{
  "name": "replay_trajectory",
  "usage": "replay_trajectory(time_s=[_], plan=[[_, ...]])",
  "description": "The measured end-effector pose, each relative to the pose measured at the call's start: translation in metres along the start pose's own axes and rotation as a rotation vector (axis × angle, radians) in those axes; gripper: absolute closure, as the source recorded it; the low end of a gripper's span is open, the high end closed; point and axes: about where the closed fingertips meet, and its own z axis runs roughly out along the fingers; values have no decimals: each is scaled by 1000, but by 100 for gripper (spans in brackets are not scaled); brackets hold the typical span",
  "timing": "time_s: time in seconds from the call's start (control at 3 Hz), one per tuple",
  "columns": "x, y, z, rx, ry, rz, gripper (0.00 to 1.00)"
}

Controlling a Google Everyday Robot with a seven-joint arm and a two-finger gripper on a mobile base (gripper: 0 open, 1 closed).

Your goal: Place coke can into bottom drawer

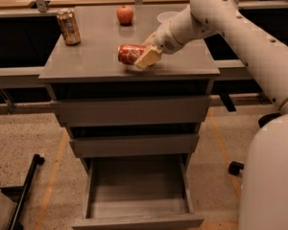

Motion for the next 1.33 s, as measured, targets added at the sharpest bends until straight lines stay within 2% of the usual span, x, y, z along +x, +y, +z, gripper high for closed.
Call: replay_trajectory(time_s=[0.67,1.0,1.33], plan=[[-2,84,-50,-92,27,-107,100],[11,120,-74,-181,8,-150,100],[13,123,-75,-193,9,-155,100]])
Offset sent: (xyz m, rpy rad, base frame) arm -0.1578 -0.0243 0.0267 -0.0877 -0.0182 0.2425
